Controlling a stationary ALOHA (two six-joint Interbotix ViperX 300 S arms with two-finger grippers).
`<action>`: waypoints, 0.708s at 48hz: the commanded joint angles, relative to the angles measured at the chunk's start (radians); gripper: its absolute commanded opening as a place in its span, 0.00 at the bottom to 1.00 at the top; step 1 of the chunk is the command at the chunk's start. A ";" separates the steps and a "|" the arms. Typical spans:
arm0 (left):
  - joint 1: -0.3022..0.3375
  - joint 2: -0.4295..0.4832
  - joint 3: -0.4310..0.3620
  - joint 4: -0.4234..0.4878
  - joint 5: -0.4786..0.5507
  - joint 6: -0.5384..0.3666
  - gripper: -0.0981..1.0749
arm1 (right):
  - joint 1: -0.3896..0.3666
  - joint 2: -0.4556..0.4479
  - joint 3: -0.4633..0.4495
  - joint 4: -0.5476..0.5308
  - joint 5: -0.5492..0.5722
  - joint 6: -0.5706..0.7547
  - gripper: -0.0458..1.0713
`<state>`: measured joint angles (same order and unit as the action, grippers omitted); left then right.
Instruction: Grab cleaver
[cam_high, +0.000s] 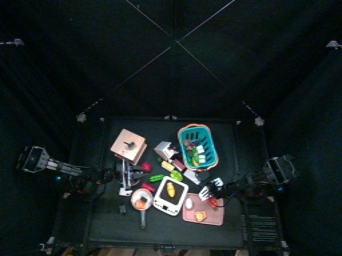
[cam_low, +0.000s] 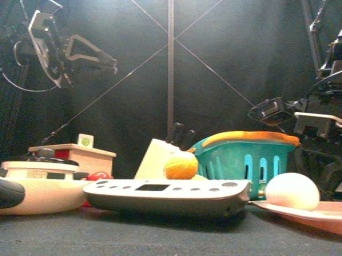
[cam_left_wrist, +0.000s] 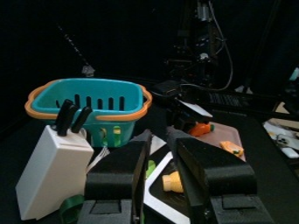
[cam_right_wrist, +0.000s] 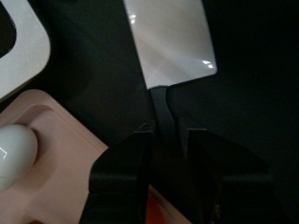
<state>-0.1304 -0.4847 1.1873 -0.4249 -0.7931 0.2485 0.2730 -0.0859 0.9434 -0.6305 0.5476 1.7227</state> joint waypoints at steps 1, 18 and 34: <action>-0.002 -0.003 -0.009 -0.002 -0.005 -0.002 0.65 | 0.005 -0.028 -0.021 0.002 0.020 0.000 0.57; -0.002 -0.003 -0.009 -0.002 -0.005 -0.002 0.65 | 0.060 -0.158 -0.084 0.003 0.202 -0.008 0.57; -0.002 -0.003 -0.008 0.028 0.008 0.009 0.65 | 0.114 -0.175 -0.104 0.043 0.181 -0.012 0.57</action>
<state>-0.1319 -0.4847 1.1904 -0.4234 -0.7915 0.2531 0.3636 -0.2270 0.8652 -0.5998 0.7378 1.7119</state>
